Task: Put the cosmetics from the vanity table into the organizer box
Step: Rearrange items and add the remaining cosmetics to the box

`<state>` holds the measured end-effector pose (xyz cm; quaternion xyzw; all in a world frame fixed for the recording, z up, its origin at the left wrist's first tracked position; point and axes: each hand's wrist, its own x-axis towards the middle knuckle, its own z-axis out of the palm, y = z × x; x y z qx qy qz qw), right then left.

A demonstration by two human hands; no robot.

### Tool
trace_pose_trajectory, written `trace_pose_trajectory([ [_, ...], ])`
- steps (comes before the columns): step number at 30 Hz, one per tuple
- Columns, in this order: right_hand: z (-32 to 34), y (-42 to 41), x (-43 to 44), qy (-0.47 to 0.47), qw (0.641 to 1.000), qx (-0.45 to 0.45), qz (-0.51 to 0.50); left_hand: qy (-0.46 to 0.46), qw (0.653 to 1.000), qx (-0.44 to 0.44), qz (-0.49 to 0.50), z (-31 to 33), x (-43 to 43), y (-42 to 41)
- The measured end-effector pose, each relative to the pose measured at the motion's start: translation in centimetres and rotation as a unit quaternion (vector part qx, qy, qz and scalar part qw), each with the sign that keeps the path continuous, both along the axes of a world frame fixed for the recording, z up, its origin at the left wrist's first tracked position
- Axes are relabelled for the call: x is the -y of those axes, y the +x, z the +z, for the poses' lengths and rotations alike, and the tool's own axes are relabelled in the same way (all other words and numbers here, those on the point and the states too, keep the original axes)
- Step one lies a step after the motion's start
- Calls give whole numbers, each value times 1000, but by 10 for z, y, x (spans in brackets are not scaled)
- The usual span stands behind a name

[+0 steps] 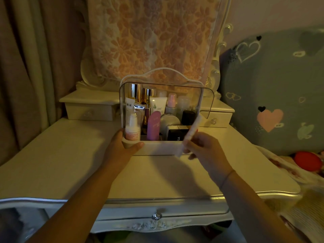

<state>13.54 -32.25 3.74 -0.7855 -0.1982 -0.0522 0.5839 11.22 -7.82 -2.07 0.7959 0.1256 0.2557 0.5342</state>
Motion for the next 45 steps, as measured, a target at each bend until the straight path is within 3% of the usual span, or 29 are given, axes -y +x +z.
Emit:
trace_pose_trajectory([
  [5, 27, 31, -47, -31, 998, 59, 3, -10, 1000, 17, -2, 2, 2, -2],
  [9, 35, 59, -60, -126, 988, 80, -32, -16, 1000, 18, -4, 2, 1, -2],
  [16, 34, 70, -69, -189, 978, 88, -32, -11, 1000, 14, 2, 2, 0, -1],
  [23, 32, 64, -77, -180, 974, 132, -25, -14, 1000, 18, -5, 3, 1, -2],
  [31, 31, 62, -85, -125, 989, 76, 17, -13, 1000, 19, 3, 2, 1, -3],
  [35, 29, 61, -85, -168, 982, 87, 13, -16, 1000, 21, -1, 3, 2, -3],
  [45, 28, 61, -85, -155, 984, 88, 8, -14, 1000, 23, -3, 3, 0, -3],
])
